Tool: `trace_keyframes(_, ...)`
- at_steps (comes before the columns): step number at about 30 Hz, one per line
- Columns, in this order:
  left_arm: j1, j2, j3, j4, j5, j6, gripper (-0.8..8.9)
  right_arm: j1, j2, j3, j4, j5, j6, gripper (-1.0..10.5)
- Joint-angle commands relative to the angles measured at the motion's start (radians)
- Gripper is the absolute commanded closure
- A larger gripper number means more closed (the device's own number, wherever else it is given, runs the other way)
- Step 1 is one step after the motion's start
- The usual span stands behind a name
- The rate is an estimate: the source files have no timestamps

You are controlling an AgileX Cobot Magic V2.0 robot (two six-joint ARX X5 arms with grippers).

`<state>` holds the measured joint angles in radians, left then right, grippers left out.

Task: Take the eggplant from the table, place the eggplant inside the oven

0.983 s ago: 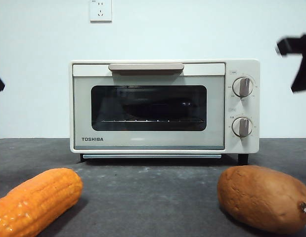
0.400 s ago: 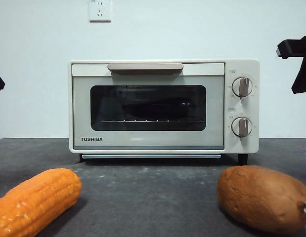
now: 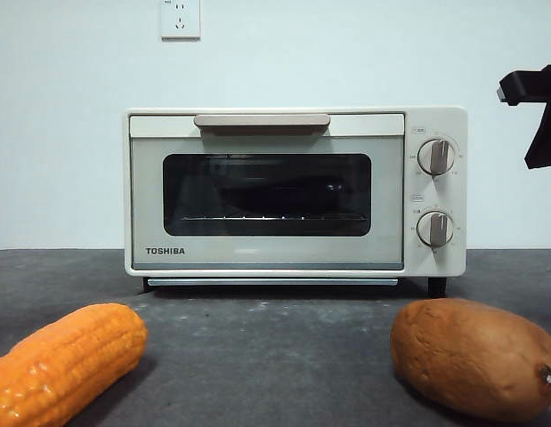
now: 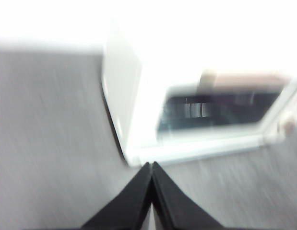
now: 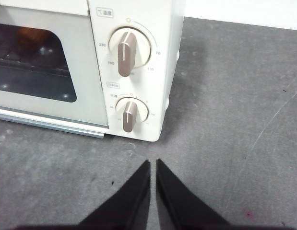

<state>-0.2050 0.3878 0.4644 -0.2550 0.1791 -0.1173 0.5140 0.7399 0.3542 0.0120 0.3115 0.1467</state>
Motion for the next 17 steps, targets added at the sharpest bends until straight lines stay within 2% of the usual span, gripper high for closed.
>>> trace_keyframes(1,0.029,-0.084,-0.024,0.026,-0.037,0.089,8.08,0.005,0.003,0.007,0.010,0.003,0.002,9.4)
trace_keyframes(6,0.113,-0.215,-0.132,0.071,-0.107,0.092,8.08,0.005,0.003,0.007,0.010,0.003,0.002,9.4)
trace_keyframes(11,0.184,-0.321,-0.255,0.068,-0.107,0.091,8.07,0.005,0.003,0.007,0.010,0.003,0.002,9.4)
trace_keyframes(17,0.213,-0.385,-0.354,0.064,-0.107,0.091,8.07,0.005,0.003,0.007,0.010,0.003,0.002,9.4)
